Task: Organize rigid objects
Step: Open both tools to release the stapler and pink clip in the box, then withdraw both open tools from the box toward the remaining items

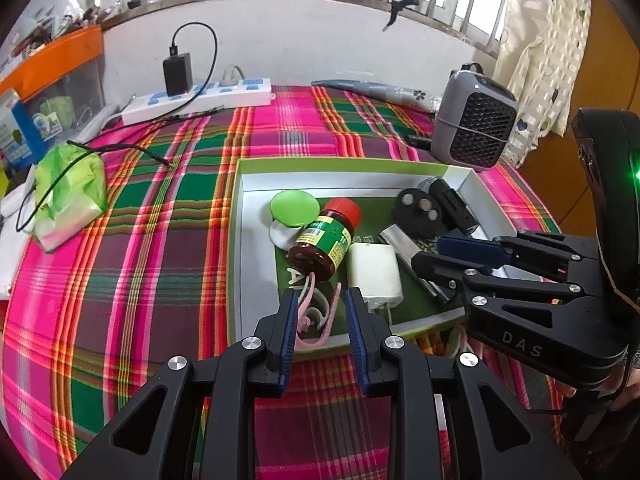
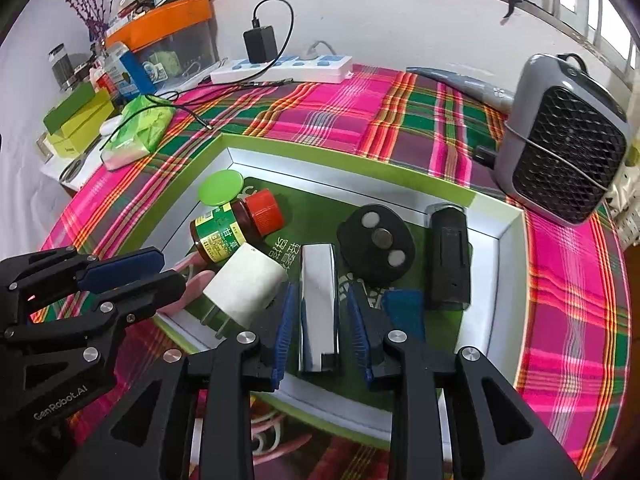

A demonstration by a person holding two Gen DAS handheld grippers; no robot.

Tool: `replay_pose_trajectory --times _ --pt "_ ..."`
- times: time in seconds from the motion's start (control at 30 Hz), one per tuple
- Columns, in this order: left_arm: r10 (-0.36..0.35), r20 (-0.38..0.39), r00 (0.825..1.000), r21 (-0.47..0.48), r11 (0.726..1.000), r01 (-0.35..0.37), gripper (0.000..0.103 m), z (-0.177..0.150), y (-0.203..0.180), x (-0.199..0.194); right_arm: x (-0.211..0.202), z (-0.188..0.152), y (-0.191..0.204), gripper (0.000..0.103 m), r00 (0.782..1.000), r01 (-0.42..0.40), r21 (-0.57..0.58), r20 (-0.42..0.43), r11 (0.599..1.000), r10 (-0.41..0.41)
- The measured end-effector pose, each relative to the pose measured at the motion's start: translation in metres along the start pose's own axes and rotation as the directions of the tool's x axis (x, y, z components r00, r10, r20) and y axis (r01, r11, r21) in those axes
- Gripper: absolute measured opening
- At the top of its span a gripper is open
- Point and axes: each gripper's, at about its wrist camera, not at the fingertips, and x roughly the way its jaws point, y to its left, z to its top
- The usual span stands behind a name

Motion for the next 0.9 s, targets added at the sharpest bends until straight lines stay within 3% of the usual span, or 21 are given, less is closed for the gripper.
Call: replay_pose_trajectory --times 0.27,0.4,0.5,0.63,0.9 --pt "-0.022 0.035 0.999 0.005 1.0 0.021 0.024 -0.009 -0.004 -0.019 -0.03 -0.014 -0.002 0.031 0.999 0.014 0.05 0.048 0.999 -0.016" --pt "-0.06 0.042 0.997 0.023 0.998 0.059 0.024 -0.017 -0.009 -0.028 -0.048 -0.029 -0.003 0.043 0.997 0.024 0.087 0.072 0.996 -0.03" --pt "-0.098 0.047 0.994 0.048 0.994 0.096 0.024 -0.024 -0.014 -0.034 -0.058 -0.043 -0.004 0.044 0.996 0.027 0.114 0.079 0.993 -0.036" --pt "-0.154 0.035 0.987 0.081 0.985 0.151 0.034 -0.035 -0.021 -0.038 -0.069 -0.063 -0.004 0.044 0.995 0.048 0.161 0.081 0.986 -0.062" --pt "-0.211 -0.008 0.977 0.187 0.96 0.209 0.036 -0.056 -0.043 -0.037 -0.098 -0.098 -0.002 0.044 0.988 0.074 0.24 0.116 0.968 -0.105"
